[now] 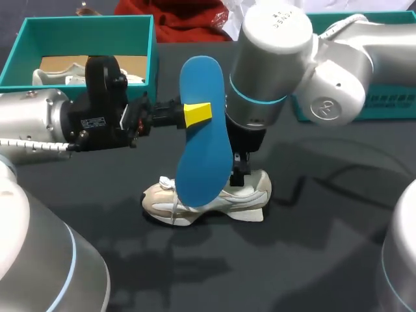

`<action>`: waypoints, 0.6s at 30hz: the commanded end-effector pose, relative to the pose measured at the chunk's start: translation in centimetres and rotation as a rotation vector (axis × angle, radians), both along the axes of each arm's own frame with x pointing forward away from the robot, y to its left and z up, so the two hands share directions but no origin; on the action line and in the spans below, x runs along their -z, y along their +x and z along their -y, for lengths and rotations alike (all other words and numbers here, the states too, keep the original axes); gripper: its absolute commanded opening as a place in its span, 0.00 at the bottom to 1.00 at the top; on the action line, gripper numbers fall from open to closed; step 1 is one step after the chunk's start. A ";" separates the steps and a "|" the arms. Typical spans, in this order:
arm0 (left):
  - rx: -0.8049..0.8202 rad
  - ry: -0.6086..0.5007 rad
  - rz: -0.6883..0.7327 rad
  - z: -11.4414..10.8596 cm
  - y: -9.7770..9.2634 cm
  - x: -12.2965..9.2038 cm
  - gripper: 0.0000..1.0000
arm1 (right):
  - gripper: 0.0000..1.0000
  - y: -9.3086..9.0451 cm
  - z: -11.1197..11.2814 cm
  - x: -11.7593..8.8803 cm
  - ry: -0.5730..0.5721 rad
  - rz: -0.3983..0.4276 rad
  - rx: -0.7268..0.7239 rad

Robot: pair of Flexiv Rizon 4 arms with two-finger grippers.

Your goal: Take the shoe out of the shoebox, open the shoe tongue, remove and reinsert the insole, then place the shoe into the shoebox

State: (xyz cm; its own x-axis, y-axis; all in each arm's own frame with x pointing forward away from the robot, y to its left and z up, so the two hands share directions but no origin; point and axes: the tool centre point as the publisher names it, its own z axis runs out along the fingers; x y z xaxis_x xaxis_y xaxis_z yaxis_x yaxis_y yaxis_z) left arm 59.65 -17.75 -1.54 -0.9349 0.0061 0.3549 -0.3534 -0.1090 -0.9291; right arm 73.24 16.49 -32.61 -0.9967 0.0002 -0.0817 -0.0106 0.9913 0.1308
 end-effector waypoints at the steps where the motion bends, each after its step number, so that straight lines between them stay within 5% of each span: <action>1: -0.017 0.002 -0.001 0.7 -0.5 -0.6 0.00 | 1.00 0.3 -0.7 1.5 0.007 -0.009 -0.006; 18: -0.017 0.002 -0.001 0.7 -0.5 -0.6 0.00 | 0.99 1.3 -1.5 4.9 -0.025 -0.047 -0.040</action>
